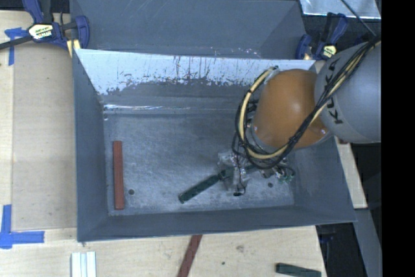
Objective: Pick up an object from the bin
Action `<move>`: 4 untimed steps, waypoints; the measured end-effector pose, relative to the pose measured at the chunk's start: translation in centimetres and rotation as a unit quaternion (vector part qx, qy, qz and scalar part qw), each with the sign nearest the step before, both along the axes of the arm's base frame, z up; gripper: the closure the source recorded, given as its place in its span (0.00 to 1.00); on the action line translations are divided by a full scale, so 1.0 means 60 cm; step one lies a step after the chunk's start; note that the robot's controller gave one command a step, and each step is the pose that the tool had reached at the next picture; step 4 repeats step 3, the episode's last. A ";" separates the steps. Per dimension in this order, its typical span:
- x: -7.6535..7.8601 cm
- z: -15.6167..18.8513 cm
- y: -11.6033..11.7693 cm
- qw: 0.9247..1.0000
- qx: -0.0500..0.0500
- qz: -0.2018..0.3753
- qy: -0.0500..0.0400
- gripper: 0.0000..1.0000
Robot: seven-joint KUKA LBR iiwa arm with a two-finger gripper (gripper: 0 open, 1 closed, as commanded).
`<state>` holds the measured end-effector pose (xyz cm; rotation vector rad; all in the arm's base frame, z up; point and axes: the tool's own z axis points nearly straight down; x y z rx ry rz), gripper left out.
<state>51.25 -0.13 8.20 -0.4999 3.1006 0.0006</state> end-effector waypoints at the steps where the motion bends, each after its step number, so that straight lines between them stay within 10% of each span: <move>1: 0.000 0.000 0.000 1.000 0.000 0.000 0.000 1.00; 2: 0.000 0.000 0.000 1.000 0.000 0.000 0.000 1.00; 3: 0.027 0.247 0.017 1.000 0.000 0.005 -0.002 1.00; 4: 0.027 0.247 0.017 1.000 0.000 0.005 -0.002 1.00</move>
Offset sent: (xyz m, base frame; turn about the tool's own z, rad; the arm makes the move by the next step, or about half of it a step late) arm 0.0000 0.0000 0.0000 0.0000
